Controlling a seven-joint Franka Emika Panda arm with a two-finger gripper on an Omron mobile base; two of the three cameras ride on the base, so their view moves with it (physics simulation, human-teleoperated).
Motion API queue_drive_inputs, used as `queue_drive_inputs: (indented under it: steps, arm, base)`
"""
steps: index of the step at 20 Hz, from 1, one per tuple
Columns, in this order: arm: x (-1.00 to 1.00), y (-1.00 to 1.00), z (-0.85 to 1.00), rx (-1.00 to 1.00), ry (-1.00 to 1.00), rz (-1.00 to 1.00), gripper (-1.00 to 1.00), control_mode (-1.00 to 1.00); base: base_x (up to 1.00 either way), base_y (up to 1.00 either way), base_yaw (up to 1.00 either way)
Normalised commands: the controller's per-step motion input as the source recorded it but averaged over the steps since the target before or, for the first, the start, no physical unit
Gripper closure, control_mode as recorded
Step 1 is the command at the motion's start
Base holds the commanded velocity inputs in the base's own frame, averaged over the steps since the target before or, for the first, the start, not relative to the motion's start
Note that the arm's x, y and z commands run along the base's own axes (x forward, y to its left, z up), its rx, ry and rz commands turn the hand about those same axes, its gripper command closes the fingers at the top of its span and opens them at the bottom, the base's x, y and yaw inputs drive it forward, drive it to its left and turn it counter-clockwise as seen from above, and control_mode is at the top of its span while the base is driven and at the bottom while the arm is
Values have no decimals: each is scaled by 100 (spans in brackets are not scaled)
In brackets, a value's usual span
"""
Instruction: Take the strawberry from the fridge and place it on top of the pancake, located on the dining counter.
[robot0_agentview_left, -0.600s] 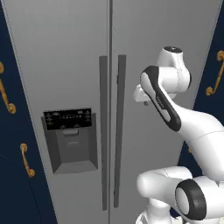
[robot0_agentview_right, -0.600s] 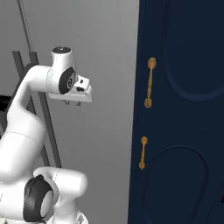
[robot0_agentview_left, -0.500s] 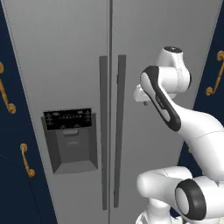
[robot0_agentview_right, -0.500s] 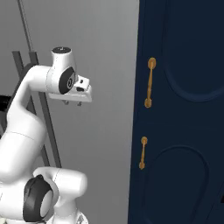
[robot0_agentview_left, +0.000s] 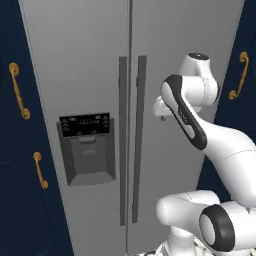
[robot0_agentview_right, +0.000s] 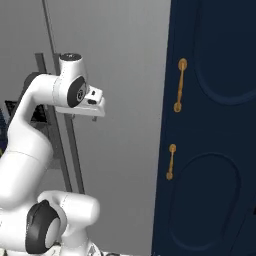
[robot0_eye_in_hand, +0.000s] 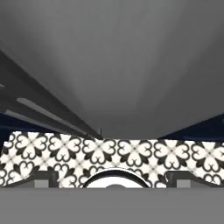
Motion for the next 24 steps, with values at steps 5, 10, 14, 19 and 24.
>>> queue_drive_inputs:
  steps: [5, 10, 14, 19, 24]
  arm:
    - [0, 0, 0, 0, 0, 0, -100, 100]
    - [0, 0, 0, 0, 0, 0, -100, 100]
    - [0, 0, 0, 0, 0, 0, -100, 100]
    - [0, 0, 0, 0, 0, 0, -100, 100]
    - [0, 0, 0, 0, 0, 0, -100, 100]
  base:
    - [-18, 55, -14]
    - [-53, 10, -1]
    - [-76, 37, 0]
    - [-34, 38, 0]
    - [0, 0, 0]
